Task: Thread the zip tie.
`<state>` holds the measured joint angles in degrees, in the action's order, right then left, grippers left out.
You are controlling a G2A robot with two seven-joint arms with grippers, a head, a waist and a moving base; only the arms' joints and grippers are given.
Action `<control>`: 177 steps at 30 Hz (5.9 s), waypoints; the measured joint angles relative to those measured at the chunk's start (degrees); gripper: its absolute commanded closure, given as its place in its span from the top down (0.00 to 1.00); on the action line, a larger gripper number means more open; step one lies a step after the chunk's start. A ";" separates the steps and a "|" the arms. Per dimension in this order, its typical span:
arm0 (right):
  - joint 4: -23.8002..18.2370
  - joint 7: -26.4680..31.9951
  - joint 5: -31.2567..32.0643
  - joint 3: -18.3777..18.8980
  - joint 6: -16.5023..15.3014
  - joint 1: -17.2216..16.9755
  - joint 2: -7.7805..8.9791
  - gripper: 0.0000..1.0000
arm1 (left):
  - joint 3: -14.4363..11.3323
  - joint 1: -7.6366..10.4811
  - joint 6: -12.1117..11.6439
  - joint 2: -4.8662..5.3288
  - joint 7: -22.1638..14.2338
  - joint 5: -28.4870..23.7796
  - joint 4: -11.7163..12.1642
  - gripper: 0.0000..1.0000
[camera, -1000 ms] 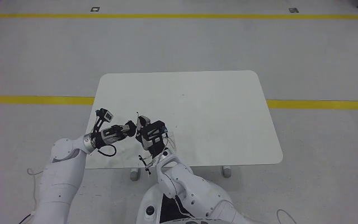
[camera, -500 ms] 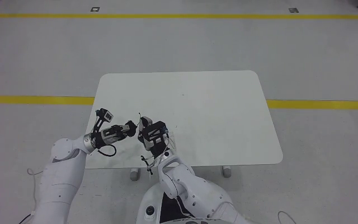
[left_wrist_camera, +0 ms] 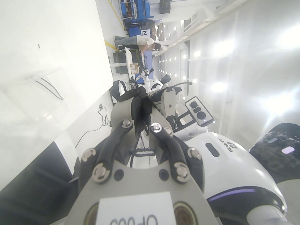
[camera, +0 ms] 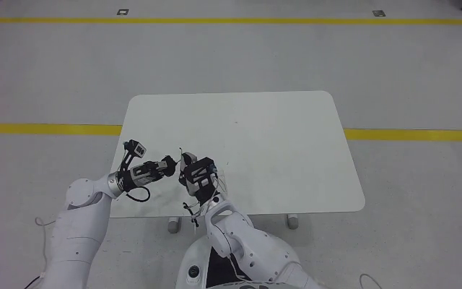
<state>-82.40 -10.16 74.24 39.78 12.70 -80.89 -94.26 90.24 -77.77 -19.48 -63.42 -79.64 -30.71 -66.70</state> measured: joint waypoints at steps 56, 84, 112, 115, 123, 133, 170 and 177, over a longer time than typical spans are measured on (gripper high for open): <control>3.37 -3.99 -5.15 -2.50 1.61 1.34 -0.20 0.00 | 0.00 0.00 0.00 0.00 0.00 0.00 0.00 0.00; 4.51 -6.91 -9.74 -4.30 -0.88 2.92 -0.67 0.00 | 0.00 0.00 0.00 0.00 0.00 0.00 0.00 0.00; 5.11 -5.71 -7.42 -3.35 0.93 1.86 -0.41 0.00 | 0.00 0.00 0.00 0.00 0.00 0.00 0.00 0.00; 5.23 -5.62 -7.46 -3.52 1.00 1.89 -0.39 0.00 | 0.00 0.00 0.00 0.00 0.00 0.00 0.00 0.00; 5.38 -5.42 -7.59 -3.81 1.29 1.95 -0.32 0.00 | 0.00 0.00 0.00 0.00 0.00 0.00 0.00 0.00; 4.56 -5.42 -7.49 -3.74 1.22 1.44 0.05 1.00 | 0.00 0.00 0.00 0.00 0.00 0.00 0.00 0.00; 6.83 -14.78 15.64 -10.67 6.08 6.92 9.55 1.00 | 0.35 -2.66 29.26 1.42 0.00 -21.07 -2.29 0.00; 7.36 -14.01 15.72 -12.38 6.77 8.54 10.02 1.00 | 0.32 -2.55 26.54 1.75 0.29 -18.12 -3.00 0.00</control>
<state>-75.03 -24.17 89.96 27.39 19.47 -72.35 -84.24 90.56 -80.32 7.05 -61.67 -79.36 -48.82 -69.70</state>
